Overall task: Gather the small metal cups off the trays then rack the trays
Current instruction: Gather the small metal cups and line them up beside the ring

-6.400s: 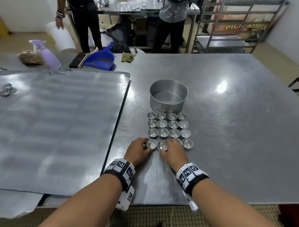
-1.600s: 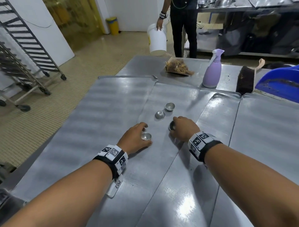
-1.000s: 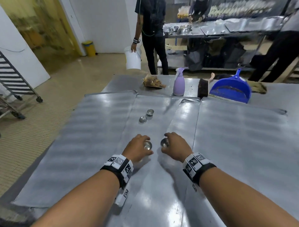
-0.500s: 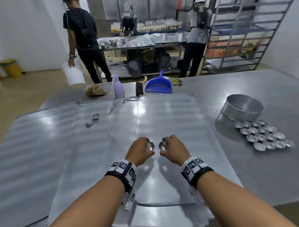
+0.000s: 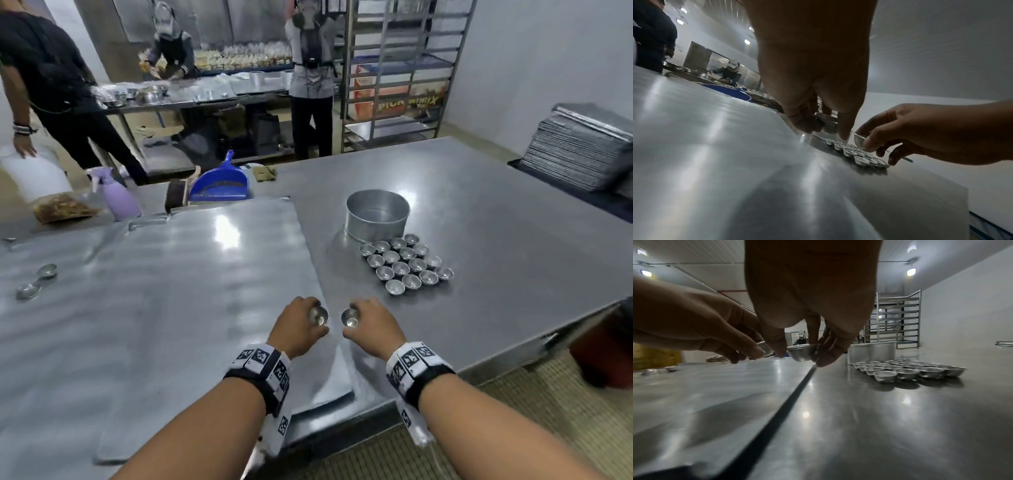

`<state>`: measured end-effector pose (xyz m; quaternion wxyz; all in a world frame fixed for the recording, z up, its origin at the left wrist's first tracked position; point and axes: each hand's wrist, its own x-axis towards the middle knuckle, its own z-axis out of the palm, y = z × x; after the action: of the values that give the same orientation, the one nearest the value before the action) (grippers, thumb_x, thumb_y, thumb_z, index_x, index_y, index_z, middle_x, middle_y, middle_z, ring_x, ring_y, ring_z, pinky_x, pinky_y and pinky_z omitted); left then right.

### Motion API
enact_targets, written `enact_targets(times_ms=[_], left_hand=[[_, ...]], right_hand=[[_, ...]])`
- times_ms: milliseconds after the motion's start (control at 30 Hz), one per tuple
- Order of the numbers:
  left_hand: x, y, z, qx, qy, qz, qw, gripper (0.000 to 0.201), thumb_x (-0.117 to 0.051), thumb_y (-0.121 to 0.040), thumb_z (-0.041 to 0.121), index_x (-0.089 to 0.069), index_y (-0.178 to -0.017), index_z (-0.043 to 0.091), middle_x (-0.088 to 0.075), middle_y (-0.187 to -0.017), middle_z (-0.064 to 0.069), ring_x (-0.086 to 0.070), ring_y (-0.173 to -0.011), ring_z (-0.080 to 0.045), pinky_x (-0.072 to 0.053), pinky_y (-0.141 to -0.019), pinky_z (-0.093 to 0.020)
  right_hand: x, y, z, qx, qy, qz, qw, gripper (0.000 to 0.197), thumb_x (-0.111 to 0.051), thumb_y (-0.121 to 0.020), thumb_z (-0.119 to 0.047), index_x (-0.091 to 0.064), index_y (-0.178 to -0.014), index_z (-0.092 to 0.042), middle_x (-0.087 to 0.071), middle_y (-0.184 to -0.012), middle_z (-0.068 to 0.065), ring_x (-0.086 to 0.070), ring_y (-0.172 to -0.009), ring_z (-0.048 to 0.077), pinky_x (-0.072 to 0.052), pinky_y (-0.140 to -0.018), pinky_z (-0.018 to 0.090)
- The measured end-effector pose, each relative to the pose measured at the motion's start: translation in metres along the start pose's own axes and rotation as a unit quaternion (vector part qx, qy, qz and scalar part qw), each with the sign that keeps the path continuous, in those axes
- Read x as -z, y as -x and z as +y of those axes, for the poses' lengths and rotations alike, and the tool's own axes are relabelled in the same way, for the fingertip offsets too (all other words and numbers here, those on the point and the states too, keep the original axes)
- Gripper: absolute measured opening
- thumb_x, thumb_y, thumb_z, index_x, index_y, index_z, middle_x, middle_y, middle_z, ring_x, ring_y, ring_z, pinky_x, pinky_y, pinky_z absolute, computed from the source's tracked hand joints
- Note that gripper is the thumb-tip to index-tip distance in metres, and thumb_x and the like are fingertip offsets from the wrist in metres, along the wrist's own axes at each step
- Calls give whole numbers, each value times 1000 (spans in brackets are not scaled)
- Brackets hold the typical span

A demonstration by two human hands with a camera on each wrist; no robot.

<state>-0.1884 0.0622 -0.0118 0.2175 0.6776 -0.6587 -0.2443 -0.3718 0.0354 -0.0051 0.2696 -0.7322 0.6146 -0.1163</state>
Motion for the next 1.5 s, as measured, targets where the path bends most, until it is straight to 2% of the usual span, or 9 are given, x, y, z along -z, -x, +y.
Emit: enact_targets(times_ms=[233,433,633,733,833,1067,1200,1333,1500], left_hand=[[-66,-27,59,-18,3,-41,999,54,-77,-79,27,-57,-129,21,-51,-117,-8,-58,-105,-27,-42,-88,-26],[-101,-56,77,-8,-18,-99,995,54,-74,-82,27,-54,-133,20,-52,-121,-11,-56,-110,-29,-40,-88,-27],[-137,-101,96,-31,-25,-157,987,57,-70,-86,30,-52,-139,17,-53,-131,-13,-52,-122,-29,-40,-99,-31],[-157,-116,111,-58,-13,-170,984,54,-68,-85,27,-55,-136,14,-56,-130,-14,-53,-122,-29,-41,-98,-31],[-173,-121,118,-72,-8,-173,982,44,-67,-82,26,-61,-123,12,-62,-118,-13,-58,-112,-29,-44,-91,-31],[-197,-145,137,-83,2,-141,987,33,-69,-71,41,-60,-101,30,-68,-95,-1,-63,-91,-20,-45,-72,-27],[-207,-155,153,-60,7,-112,992,41,-70,-70,43,-62,-107,26,-70,-101,-2,-64,-95,-20,-50,-77,-30],[-215,-158,167,-18,25,-63,998,44,-67,-73,48,-62,-112,28,-72,-104,5,-67,-96,-16,-54,-80,-33],[-221,-153,184,53,53,-4,997,38,-70,-72,42,-62,-107,28,-72,-101,4,-68,-93,-18,-54,-80,-34]], right_hand=[[36,-7,85,-36,-9,10,999,60,-69,-76,-32,-57,-134,-19,-51,-131,6,-57,-115,28,-45,-97,34],[43,-19,125,-72,-25,-1,997,64,-69,-76,-30,-55,-138,-24,-50,-134,6,-57,-117,27,-42,-101,31],[60,-28,162,-123,-9,-13,992,65,-68,-83,-31,-48,-144,-21,-49,-142,8,-52,-126,26,-39,-106,31],[70,-32,181,-154,-10,-6,988,69,-69,-82,-35,-45,-146,-21,-48,-144,5,-51,-128,25,-41,-107,33],[78,-36,195,-171,-3,-10,985,64,-70,-83,-37,-50,-142,-20,-51,-141,6,-52,-126,25,-42,-106,33],[95,-60,223,-150,8,-29,988,61,-69,-80,-29,-54,-139,-23,-58,-135,6,-52,-126,26,-42,-103,31],[107,-82,241,-103,11,-35,994,51,-70,-75,-38,-63,-123,-26,-65,-125,3,-59,-118,24,-45,-95,29],[121,-103,259,-63,19,-47,997,50,-69,-75,-34,-62,-123,-23,-65,-125,4,-60,-115,26,-48,-94,32],[129,-118,279,-21,-8,-53,998,37,-65,-72,-33,-62,-108,-27,-69,-107,1,-65,-99,27,-52,-83,34]])
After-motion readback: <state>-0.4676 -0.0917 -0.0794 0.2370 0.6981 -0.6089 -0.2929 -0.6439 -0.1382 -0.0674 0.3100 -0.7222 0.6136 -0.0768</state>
